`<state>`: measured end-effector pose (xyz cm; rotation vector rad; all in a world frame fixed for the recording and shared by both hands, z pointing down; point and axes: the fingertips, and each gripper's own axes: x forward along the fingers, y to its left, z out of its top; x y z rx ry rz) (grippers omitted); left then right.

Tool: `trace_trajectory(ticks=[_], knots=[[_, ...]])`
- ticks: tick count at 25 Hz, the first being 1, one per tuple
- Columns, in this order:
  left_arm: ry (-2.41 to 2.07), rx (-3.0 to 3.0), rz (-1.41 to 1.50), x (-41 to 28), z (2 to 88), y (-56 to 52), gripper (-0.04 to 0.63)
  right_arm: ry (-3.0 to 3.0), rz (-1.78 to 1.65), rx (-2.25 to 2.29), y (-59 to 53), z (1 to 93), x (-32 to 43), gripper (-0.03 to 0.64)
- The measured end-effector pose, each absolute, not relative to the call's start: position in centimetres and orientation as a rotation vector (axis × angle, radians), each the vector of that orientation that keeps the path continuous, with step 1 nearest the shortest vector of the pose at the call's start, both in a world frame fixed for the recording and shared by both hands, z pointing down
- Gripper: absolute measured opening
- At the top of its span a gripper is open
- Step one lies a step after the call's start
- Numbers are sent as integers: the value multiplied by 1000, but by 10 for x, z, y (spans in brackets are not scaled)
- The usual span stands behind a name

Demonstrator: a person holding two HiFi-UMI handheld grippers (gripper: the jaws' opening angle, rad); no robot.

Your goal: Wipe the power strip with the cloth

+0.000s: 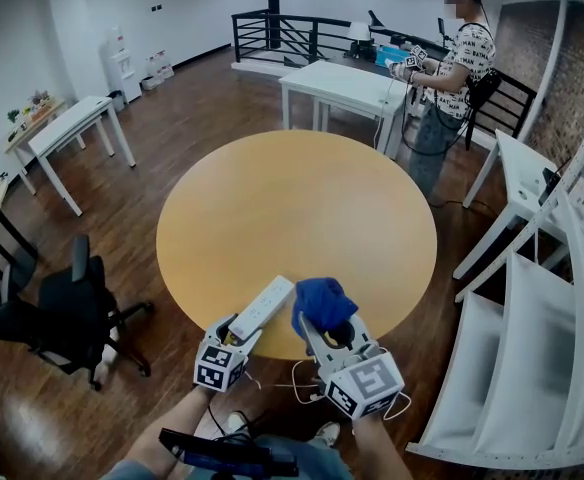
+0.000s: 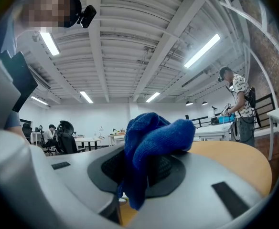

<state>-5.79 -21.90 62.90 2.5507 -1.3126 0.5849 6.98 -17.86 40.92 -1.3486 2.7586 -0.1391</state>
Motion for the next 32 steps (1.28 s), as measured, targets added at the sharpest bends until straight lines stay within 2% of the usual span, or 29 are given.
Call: trace_trajectory(ticks=[13,17,24,32], knots=[[-1379,2883,160,-30,455,-216,284,2745,13,-1235,-168,359,52,83],[-1380,2955,134,-19,414,-205,284,2730,97,-1187,-164,333,45,81],[-1390,3034,167,-7,395,-195,282,2845,113,-1050,-153,307,6,81],[-1433,3094,210,-4,389,-187,282,3039,170,-966,-152,318,-42,81]])
